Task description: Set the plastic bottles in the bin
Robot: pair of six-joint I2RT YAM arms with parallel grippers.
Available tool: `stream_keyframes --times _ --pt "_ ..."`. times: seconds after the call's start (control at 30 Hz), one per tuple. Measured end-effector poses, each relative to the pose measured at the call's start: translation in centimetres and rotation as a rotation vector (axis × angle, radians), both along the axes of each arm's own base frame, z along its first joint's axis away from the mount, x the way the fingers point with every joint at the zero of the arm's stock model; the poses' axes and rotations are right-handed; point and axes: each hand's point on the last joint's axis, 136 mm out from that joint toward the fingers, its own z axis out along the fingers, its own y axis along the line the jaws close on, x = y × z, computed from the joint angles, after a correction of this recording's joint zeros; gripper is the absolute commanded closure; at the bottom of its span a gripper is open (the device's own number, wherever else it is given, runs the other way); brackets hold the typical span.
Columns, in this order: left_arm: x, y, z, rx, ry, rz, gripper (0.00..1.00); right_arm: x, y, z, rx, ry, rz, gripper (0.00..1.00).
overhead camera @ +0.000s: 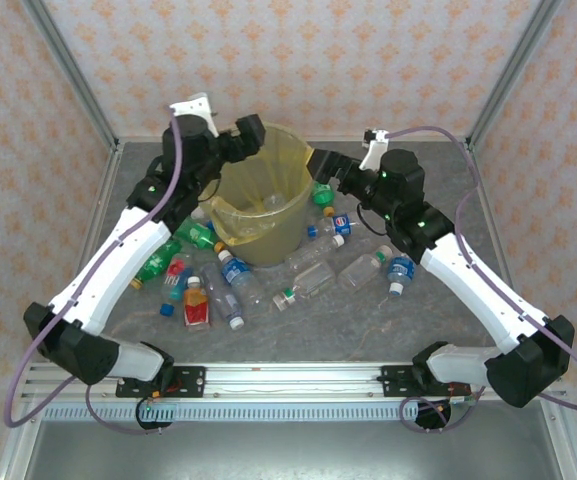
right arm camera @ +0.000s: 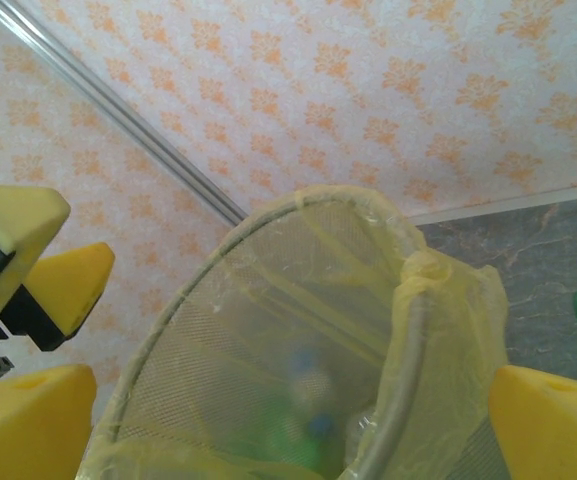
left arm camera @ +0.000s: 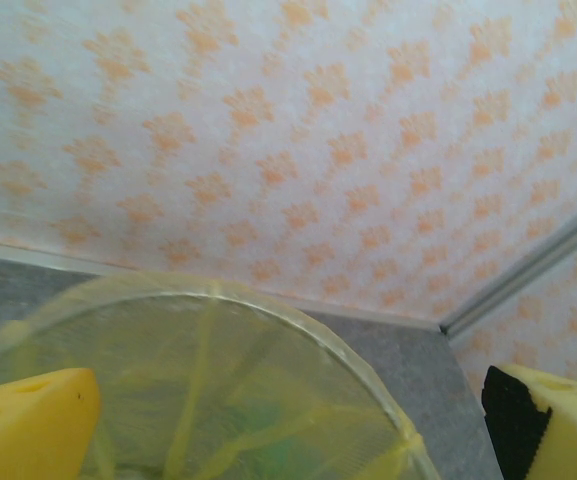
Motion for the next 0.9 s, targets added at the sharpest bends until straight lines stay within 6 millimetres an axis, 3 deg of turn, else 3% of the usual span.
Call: stream_keyframes --times 0.27,0.4,0.57,0.67,0.9 --pt "-2.3 8.8 -0.7 -0.043 0.033 0.241 0.01 -0.5 1.9 1.5 -0.001 -0.036 0.053 0.0" --pt "-3.7 13.4 -3.4 -0.062 0.104 0.388 0.01 -0.3 2.5 1.1 -0.007 -0.027 0.065 0.0" --pt "-5.8 17.2 -8.1 -0.09 0.227 0.513 0.01 0.1 3.3 0.4 -0.021 -0.016 0.078 0.0" --pt "-7.9 18.8 -11.5 -0.097 0.301 0.569 0.01 0.0 3.7 0.3 -0.023 -0.014 0.088 0.0" --pt "-11.2 19.3 -16.4 -0.09 0.412 0.602 0.01 0.2 4.3 0.3 -0.029 -0.016 0.103 0.0"
